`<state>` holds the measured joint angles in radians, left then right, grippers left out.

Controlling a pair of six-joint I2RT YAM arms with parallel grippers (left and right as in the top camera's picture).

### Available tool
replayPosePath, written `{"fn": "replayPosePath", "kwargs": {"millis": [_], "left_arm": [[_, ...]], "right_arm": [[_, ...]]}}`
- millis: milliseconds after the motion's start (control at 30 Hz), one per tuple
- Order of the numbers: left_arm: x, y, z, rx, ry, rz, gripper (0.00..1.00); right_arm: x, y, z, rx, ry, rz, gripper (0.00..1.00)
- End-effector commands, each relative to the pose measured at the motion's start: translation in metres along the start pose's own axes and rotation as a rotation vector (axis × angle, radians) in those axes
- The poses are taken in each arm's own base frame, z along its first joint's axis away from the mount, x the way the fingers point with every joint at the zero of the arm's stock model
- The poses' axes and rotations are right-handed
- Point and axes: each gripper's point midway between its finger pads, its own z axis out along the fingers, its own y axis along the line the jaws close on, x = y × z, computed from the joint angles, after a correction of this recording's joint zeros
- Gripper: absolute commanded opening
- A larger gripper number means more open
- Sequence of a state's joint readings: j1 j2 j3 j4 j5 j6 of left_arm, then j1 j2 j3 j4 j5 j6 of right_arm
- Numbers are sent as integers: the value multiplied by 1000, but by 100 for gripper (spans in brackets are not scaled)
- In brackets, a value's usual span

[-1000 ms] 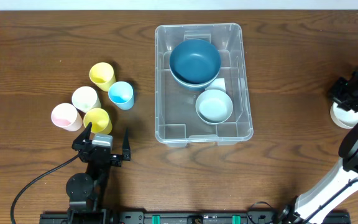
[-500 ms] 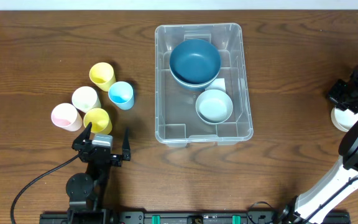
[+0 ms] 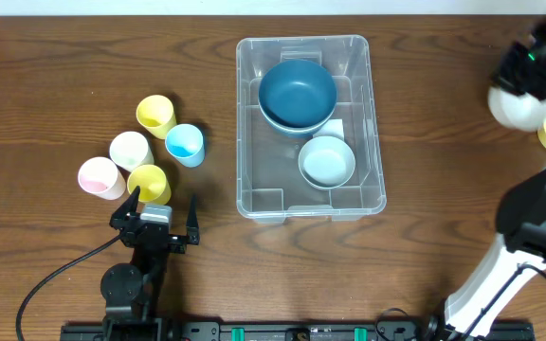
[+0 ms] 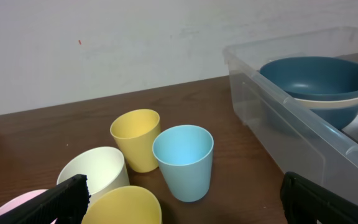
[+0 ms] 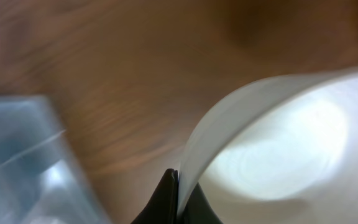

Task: Pack container
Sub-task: 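Carry the white bowl into the container onto the white bowl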

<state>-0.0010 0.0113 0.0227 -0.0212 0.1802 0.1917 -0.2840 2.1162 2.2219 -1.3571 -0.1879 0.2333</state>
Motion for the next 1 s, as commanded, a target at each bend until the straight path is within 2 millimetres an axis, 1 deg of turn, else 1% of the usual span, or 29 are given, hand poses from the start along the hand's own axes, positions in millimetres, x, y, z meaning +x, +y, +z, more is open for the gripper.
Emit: {"fn": "replayPosePath", "kwargs": {"millis": [0, 33, 100, 167, 233, 333, 467, 567, 667, 800, 967], "left_arm": [[15, -3, 1, 15, 41, 3, 98], [15, -3, 1, 15, 41, 3, 98], [15, -3, 1, 15, 41, 3, 98], [15, -3, 1, 15, 41, 3, 98], [15, -3, 1, 15, 41, 3, 98], [15, -3, 1, 15, 41, 3, 98], [15, -3, 1, 15, 41, 3, 98], [15, -3, 1, 15, 41, 3, 98], [15, -3, 1, 15, 41, 3, 98], [15, -3, 1, 15, 41, 3, 98], [15, -3, 1, 15, 41, 3, 98]], "right_arm": [[17, 91, -66, -136, -96, -221, 1], [27, 111, -78, -151, -104, -273, 1], [49, 140, -94, -142, -114, -354, 1], [70, 159, -99, -108, -107, -391, 1], [96, 174, -96, -79, -65, -436, 1], [138, 190, -84, -54, 38, -525, 1], [181, 205, -69, -33, 139, -616, 1], [208, 212, -57, -16, 200, -675, 1], [229, 217, -41, -1, 246, -719, 1], [253, 227, -10, 3, 277, -777, 1], [276, 222, 17, 30, 324, -789, 1]]}}
